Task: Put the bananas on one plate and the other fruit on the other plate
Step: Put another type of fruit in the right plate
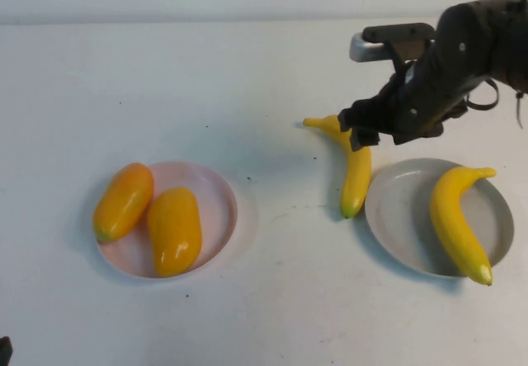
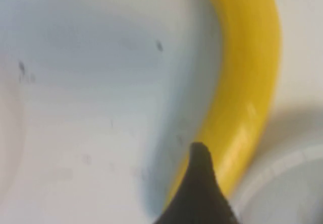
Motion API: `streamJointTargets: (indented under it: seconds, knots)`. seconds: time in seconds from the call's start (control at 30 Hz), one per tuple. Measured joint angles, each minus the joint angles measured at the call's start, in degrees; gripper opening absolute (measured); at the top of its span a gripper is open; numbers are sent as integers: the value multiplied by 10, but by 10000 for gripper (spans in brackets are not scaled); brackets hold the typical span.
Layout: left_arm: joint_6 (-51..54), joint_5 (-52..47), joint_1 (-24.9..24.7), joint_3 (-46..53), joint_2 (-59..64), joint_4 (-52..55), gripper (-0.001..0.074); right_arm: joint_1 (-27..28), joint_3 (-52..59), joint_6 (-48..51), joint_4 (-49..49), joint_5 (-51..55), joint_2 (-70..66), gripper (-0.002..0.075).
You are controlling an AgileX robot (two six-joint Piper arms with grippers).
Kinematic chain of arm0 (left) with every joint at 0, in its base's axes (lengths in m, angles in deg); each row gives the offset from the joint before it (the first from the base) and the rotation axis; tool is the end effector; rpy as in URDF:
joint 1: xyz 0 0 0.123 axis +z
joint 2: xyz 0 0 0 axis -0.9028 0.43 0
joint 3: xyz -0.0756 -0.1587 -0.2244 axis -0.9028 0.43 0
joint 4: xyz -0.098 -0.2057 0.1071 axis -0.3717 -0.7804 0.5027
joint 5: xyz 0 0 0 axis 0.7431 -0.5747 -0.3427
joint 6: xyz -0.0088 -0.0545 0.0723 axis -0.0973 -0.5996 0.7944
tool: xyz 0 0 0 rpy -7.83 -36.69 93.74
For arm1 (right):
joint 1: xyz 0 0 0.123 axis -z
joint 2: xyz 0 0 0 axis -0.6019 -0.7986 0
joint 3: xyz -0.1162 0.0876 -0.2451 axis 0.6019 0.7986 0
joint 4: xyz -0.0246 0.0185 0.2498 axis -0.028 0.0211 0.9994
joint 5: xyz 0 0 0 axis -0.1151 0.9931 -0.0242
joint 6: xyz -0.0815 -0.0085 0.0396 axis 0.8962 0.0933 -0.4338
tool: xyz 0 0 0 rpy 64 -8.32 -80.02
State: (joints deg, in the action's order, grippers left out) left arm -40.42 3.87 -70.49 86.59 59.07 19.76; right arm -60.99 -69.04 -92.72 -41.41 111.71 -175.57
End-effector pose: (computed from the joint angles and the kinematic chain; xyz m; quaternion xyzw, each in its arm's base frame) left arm 0.0520 -0.0075 0.1714 0.0553 0.8036 -0.0352 0.5916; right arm 0.3781 0.1711 0.2557 -0.1059 0.9673 0.0844 0.2146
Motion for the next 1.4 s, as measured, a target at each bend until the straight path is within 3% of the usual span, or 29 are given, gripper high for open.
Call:
streamJointTargets:
  seconds: [0.27, 0.47, 0.8, 0.97, 1.23, 1.4]
  knots:
    - [0, 0, 0, 0, 0, 0, 0, -3, -189, 0, -30, 58, -171, 465]
    - [0, 0, 0, 0, 0, 0, 0, -3, -240, 1, -34, 75, -215, 464]
    - [0, 0, 0, 0, 0, 0, 0, -3, -245, 1, -34, 79, -237, 438]
    - [0, 0, 0, 0, 0, 0, 0, -3, -246, 1, -34, 79, -240, 309]
    - [0, 0, 0, 0, 0, 0, 0, -5, -241, -16, -34, 110, -162, 304]
    - [0, 0, 0, 0, 0, 0, 0, -5, -149, -47, -42, 106, -50, 304]
